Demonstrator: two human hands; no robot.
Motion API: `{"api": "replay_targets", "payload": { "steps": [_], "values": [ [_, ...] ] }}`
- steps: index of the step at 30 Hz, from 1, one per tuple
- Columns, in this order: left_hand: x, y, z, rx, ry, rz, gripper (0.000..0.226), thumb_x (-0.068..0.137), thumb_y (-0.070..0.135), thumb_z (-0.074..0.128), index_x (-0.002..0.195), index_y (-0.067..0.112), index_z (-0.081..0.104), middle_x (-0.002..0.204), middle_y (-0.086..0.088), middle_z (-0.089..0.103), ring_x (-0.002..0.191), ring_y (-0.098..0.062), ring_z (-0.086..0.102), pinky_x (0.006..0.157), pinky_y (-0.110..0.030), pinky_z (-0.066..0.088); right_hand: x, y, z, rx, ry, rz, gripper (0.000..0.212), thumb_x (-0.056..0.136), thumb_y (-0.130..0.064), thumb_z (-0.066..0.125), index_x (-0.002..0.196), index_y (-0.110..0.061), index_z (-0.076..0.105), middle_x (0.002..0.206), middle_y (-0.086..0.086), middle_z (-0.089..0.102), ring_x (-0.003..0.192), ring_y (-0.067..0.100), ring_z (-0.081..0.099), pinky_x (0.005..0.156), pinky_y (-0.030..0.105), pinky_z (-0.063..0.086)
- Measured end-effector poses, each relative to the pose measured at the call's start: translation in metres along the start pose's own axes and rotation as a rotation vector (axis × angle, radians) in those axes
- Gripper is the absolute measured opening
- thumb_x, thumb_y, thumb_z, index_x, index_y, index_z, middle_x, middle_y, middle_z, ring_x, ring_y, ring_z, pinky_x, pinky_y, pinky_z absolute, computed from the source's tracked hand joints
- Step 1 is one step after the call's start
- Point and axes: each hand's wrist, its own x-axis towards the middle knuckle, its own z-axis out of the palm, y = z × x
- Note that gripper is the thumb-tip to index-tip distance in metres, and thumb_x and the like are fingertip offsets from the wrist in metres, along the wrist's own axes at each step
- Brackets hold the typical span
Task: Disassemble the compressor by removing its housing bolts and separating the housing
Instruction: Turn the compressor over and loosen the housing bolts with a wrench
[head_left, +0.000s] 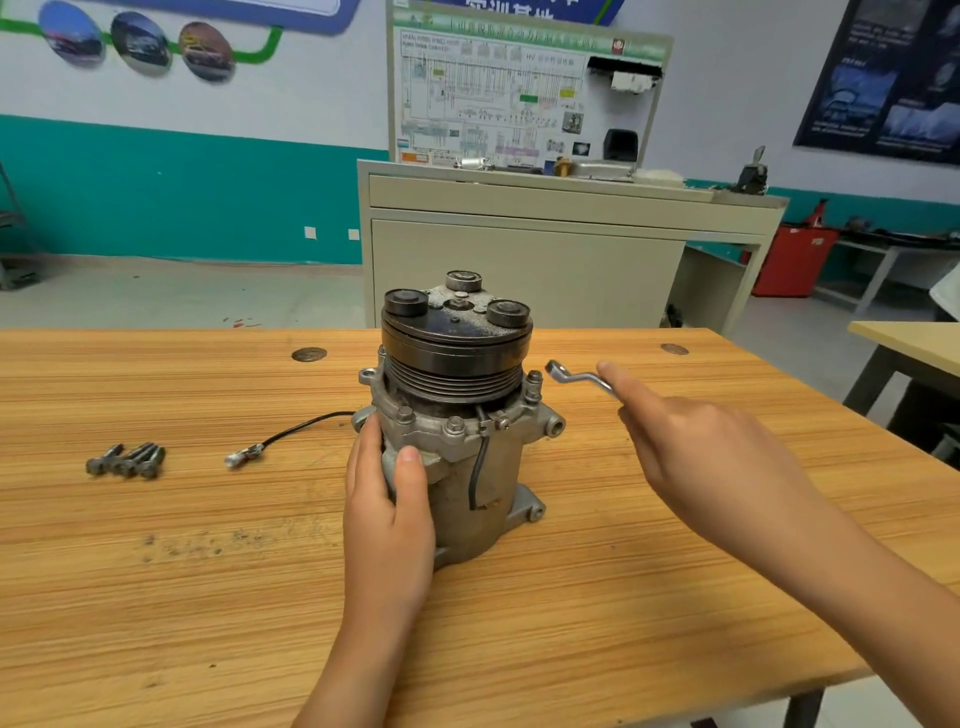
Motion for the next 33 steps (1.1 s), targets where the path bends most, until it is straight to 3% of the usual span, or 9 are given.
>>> {"api": "replay_targets", "payload": {
  "steps": [4, 8, 12, 16, 21, 24, 26, 29, 33],
  "values": [
    [0.001, 0.001, 0.0, 0.001, -0.002, 0.001, 0.058, 0.093, 0.044, 0.042, 0.146, 0.027, 0.029, 0.149, 0.016, 0.03, 0.134, 0.006, 0.023, 0.1, -0.011, 0.018, 0.001, -0.019, -0.014, -0.054, -0.089, 0.018, 0.061, 0.097, -0.015, 0.033, 0.145, -0.033, -0.001, 0.066, -0.005, 0.038, 0.051, 0.013, 0.033, 0.042, 0.026, 0.023],
    [0.001, 0.001, -0.001, -0.01, -0.01, -0.002, 0.051, 0.098, 0.035, 0.038, 0.147, 0.026, 0.03, 0.15, 0.013, 0.031, 0.137, 0.0, 0.024, 0.111, -0.024, 0.022, 0.007, -0.042, -0.033, -0.21, -0.252, 0.052, 0.072, 0.089, 0.0, 0.036, 0.147, -0.015, -0.003, 0.062, 0.0, 0.033, 0.047, 0.015, 0.026, 0.038, 0.027, 0.019],
    [0.001, 0.002, -0.001, -0.017, -0.002, 0.006, 0.058, 0.092, 0.043, 0.04, 0.146, 0.024, 0.032, 0.149, 0.013, 0.034, 0.137, -0.001, 0.026, 0.114, -0.031, 0.024, 0.012, -0.064, -0.037, -0.211, -0.287, 0.053, 0.067, 0.089, 0.003, 0.036, 0.145, -0.001, 0.0, 0.094, 0.009, 0.058, 0.055, 0.014, 0.029, 0.038, 0.023, 0.019],
    [0.001, 0.002, -0.002, -0.004, -0.015, 0.003, 0.057, 0.093, 0.043, 0.04, 0.147, 0.028, 0.029, 0.15, 0.016, 0.03, 0.136, 0.003, 0.023, 0.108, -0.02, 0.022, 0.006, -0.046, -0.028, -0.267, -0.229, -0.01, 0.071, 0.09, -0.002, 0.037, 0.146, -0.008, -0.005, 0.063, 0.002, 0.035, 0.045, 0.015, 0.024, 0.036, 0.027, 0.017],
    [0.002, 0.0, -0.003, 0.004, -0.02, -0.002, 0.054, 0.095, 0.036, 0.038, 0.147, 0.026, 0.028, 0.148, 0.019, 0.028, 0.132, 0.009, 0.021, 0.093, -0.001, 0.016, 0.014, -0.002, -0.009, -0.232, -0.147, -0.137, 0.063, 0.097, -0.024, 0.028, 0.144, -0.03, -0.013, 0.066, -0.004, 0.036, 0.048, 0.012, 0.03, 0.04, 0.026, 0.022],
    [0.001, 0.0, -0.003, -0.008, -0.013, -0.006, 0.053, 0.094, 0.036, 0.038, 0.146, 0.028, 0.029, 0.144, 0.023, 0.028, 0.129, 0.012, 0.021, 0.089, 0.002, 0.016, 0.029, 0.023, 0.003, -0.165, -0.034, -0.196, 0.065, 0.086, -0.004, 0.054, 0.142, -0.029, 0.032, 0.062, 0.0, 0.045, 0.041, 0.015, 0.031, 0.035, 0.023, 0.023],
    [0.002, -0.001, -0.002, -0.014, -0.008, -0.007, 0.052, 0.095, 0.035, 0.038, 0.146, 0.028, 0.029, 0.141, 0.025, 0.028, 0.128, 0.013, 0.02, 0.093, -0.001, 0.016, 0.044, 0.028, 0.018, -0.055, 0.122, -0.237, 0.054, 0.067, 0.013, 0.069, 0.114, -0.013, 0.064, 0.056, 0.007, 0.055, 0.041, 0.02, 0.039, 0.035, 0.024, 0.029],
    [0.002, -0.001, -0.003, 0.001, -0.005, 0.003, 0.052, 0.095, 0.035, 0.038, 0.145, 0.028, 0.03, 0.14, 0.025, 0.028, 0.128, 0.012, 0.021, 0.096, -0.005, 0.017, 0.071, 0.016, 0.041, 0.085, 0.247, -0.315, 0.021, 0.073, 0.01, 0.069, 0.089, -0.003, 0.069, 0.065, 0.011, 0.066, 0.055, 0.028, 0.061, 0.046, 0.032, 0.049],
    [0.003, -0.001, -0.006, 0.019, -0.016, 0.014, 0.054, 0.092, 0.037, 0.038, 0.145, 0.028, 0.03, 0.143, 0.023, 0.029, 0.129, 0.011, 0.021, 0.099, -0.007, 0.017, 0.079, 0.008, 0.043, 0.223, 0.326, -0.293, 0.014, 0.079, 0.006, 0.063, 0.092, 0.001, 0.069, 0.077, 0.015, 0.069, 0.066, 0.032, 0.066, 0.055, 0.041, 0.054]
  ]
}}
